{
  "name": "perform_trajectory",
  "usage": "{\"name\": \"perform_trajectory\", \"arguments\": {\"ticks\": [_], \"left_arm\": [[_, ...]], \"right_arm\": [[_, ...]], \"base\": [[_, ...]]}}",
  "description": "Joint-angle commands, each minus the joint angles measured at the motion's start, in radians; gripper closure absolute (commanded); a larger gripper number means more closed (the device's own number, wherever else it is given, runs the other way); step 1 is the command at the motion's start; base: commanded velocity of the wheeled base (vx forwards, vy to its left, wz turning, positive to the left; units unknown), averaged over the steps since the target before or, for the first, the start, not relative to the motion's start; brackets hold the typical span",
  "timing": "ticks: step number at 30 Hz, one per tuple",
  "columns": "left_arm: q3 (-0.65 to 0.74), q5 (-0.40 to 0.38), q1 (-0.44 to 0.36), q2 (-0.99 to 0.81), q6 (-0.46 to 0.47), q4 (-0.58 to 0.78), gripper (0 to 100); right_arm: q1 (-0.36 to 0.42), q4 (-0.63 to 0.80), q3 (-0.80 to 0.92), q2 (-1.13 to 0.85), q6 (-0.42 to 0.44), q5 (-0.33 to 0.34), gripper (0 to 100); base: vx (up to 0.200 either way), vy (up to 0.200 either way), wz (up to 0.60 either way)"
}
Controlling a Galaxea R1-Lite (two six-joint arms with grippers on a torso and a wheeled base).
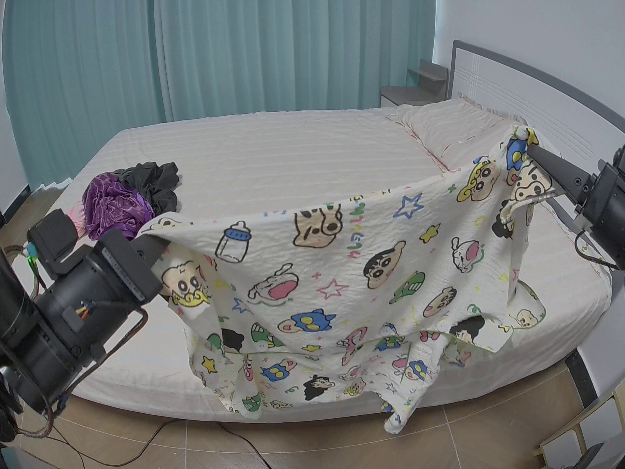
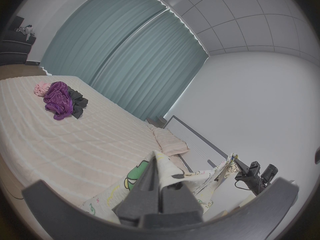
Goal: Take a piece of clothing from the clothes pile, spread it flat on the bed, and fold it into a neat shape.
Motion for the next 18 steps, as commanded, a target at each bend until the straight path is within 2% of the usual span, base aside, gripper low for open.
{"name": "perform_trajectory", "arguments": {"ticks": [1, 12, 18], "left_arm": [[-0.058, -0.006, 0.052, 0.071, 0.002, 0.003, 100], [-0.14, -0.026, 0.16, 0.182, 0.011, 0.012, 100], [-0.194, -0.076, 0.206, 0.252, 0.009, 0.015, 100]], "right_arm": [[-0.037, -0.014, -0.033, 0.09, 0.0, 0.001, 100], [-0.112, -0.031, -0.135, 0.219, 0.0, 0.041, 100], [-0.14, -0.033, -0.211, 0.32, 0.0, 0.041, 100]], "base": [[0.2, 0.0, 0.0], [0.2, 0.0, 0.0], [0.2, 0.0, 0.0]]}}
